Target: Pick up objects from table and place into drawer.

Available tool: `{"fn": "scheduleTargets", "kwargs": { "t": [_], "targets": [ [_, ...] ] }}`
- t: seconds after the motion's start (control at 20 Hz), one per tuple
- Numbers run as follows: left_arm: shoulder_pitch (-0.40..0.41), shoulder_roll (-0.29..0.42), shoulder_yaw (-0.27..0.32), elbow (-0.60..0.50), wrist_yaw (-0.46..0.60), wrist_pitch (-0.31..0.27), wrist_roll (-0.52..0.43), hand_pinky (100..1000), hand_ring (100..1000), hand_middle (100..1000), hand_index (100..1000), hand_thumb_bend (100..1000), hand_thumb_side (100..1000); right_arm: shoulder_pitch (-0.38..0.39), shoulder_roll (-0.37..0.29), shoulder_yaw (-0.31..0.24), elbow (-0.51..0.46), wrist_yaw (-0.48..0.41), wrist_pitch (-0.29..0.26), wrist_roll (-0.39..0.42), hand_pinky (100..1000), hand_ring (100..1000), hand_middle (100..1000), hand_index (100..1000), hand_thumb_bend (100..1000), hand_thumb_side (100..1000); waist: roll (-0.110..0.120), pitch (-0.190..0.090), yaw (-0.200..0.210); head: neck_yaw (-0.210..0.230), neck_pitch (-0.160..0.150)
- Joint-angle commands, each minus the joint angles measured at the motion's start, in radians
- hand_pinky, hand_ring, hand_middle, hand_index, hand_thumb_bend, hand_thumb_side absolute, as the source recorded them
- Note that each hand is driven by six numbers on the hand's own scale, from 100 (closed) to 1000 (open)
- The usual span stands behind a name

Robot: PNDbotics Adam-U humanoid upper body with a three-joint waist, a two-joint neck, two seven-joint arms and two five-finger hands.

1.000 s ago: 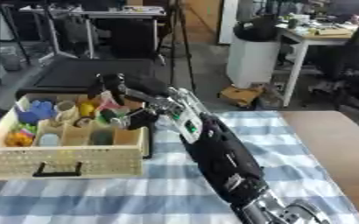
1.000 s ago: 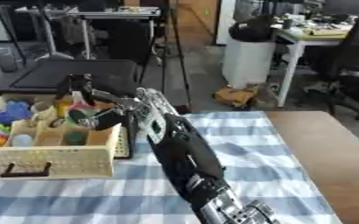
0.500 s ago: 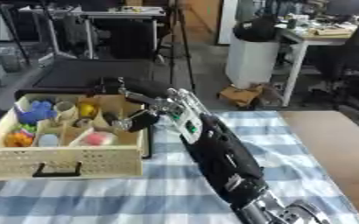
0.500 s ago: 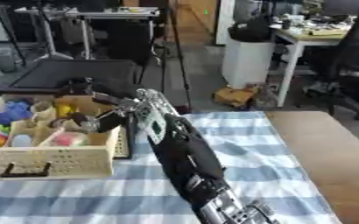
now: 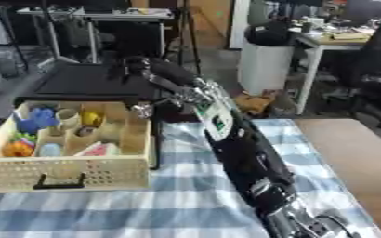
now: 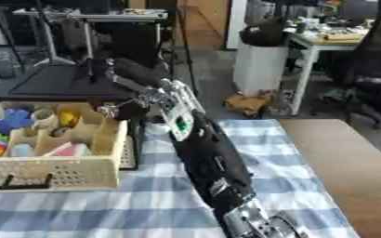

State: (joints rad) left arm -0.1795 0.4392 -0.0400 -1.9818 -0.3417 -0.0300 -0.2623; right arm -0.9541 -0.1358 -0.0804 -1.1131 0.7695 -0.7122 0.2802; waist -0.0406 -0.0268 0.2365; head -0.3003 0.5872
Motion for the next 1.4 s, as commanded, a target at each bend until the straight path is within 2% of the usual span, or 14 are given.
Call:
{"fn": "scheduleTargets", "kwargs": {
  "t": [0.05, 0.3, 0.4, 0.45, 0.55, 0.6, 0.65, 0.7, 0.75, 0.9, 1.0, 1.1, 1.4],
  "targets": [
    [0.006, 0.057, 0.0, -0.018, 0.011, -0.028, -0.007, 100, 100, 100, 757, 100, 1000, 0.018, -0.072, -0.008, -0.082, -0.077, 0.053, -0.046, 748, 622, 776, 817, 100, 105, 0.003, -0.011, -0.007, 0.015, 0.008],
    [0.073, 0.138, -0.04, -0.018, 0.141, -0.122, -0.098, 100, 100, 100, 744, 100, 1000, 0.111, -0.118, -0.032, -0.133, -0.144, 0.112, -0.028, 738, 595, 768, 824, 100, 283, 0.006, -0.013, -0.023, 0.032, 0.01],
    [0.096, 0.18, -0.044, -0.018, 0.157, -0.146, -0.132, 102, 100, 101, 745, 100, 1000, 0.144, -0.131, -0.05, -0.152, -0.166, 0.138, -0.01, 734, 587, 766, 827, 100, 291, 0.008, -0.014, -0.026, 0.037, 0.011],
    [0.103, 0.202, -0.046, -0.018, 0.15, -0.157, -0.148, 121, 100, 116, 744, 100, 1000, 0.159, -0.136, -0.059, -0.161, -0.177, 0.151, 0.0, 733, 585, 765, 827, 100, 293, 0.01, -0.015, -0.028, 0.04, 0.013],
    [0.107, 0.241, -0.053, -0.018, 0.123, -0.181, -0.179, 228, 100, 193, 743, 100, 1000, 0.18, -0.142, -0.074, -0.18, -0.193, 0.176, 0.017, 731, 581, 763, 827, 100, 297, 0.012, -0.017, -0.03, 0.045, 0.016],
    [0.105, 0.258, -0.059, -0.018, 0.105, -0.192, -0.198, 322, 170, 288, 741, 100, 1000, 0.187, -0.145, -0.078, -0.187, -0.2, 0.185, 0.024, 731, 580, 762, 827, 100, 299, 0.013, -0.018, -0.031, 0.046, 0.017],
    [0.1, 0.275, -0.066, -0.018, 0.085, -0.2, -0.221, 378, 270, 369, 735, 100, 1000, 0.193, -0.145, -0.082, -0.194, -0.205, 0.193, 0.03, 730, 579, 762, 828, 100, 300, 0.014, -0.019, -0.033, 0.048, 0.018],
    [0.093, 0.289, -0.074, -0.018, 0.065, -0.203, -0.246, 402, 321, 404, 731, 100, 1000, 0.198, -0.146, -0.085, -0.2, -0.209, 0.2, 0.036, 730, 579, 762, 828, 100, 301, 0.015, -0.02, -0.034, 0.05, 0.019],
    [0.084, 0.3, -0.084, -0.018, 0.049, -0.201, -0.271, 463, 468, 514, 722, 100, 1000, 0.202, -0.145, -0.088, -0.205, -0.213, 0.206, 0.041, 730, 577, 761, 828, 100, 303, 0.016, -0.021, -0.036, 0.051, 0.02],
    [0.048, 0.315, -0.126, -0.018, 0.024, -0.169, -0.336, 525, 594, 625, 751, 100, 1000, 0.212, -0.139, -0.092, -0.22, -0.223, 0.219, 0.054, 730, 575, 760, 828, 100, 305, 0.017, -0.023, -0.043, 0.056, 0.021],
    [0.015, 0.318, -0.158, -0.018, 0.014, -0.134, -0.374, 543, 618, 657, 761, 100, 1000, 0.215, -0.136, -0.092, -0.225, -0.227, 0.223, 0.063, 730, 575, 760, 828, 100, 305, 0.017, -0.023, -0.049, 0.059, 0.021],
    [-0.023, 0.321, -0.192, -0.018, -0.003, -0.092, -0.417, 588, 675, 735, 789, 100, 1000, 0.216, -0.131, -0.091, -0.23, -0.232, 0.226, 0.07, 729, 573, 759, 829, 100, 306, 0.018, -0.022, -0.055, 0.064, 0.02],
    [-0.106, 0.318, -0.261, -0.017, -0.053, 0.037, -0.503, 651, 725, 786, 824, 100, 1000, 0.215, -0.12, -0.09, -0.244, -0.241, 0.23, 0.087, 729, 570, 758, 830, 100, 307, 0.018, -0.009, -0.075, 0.071, 0.015]
  ]
}}
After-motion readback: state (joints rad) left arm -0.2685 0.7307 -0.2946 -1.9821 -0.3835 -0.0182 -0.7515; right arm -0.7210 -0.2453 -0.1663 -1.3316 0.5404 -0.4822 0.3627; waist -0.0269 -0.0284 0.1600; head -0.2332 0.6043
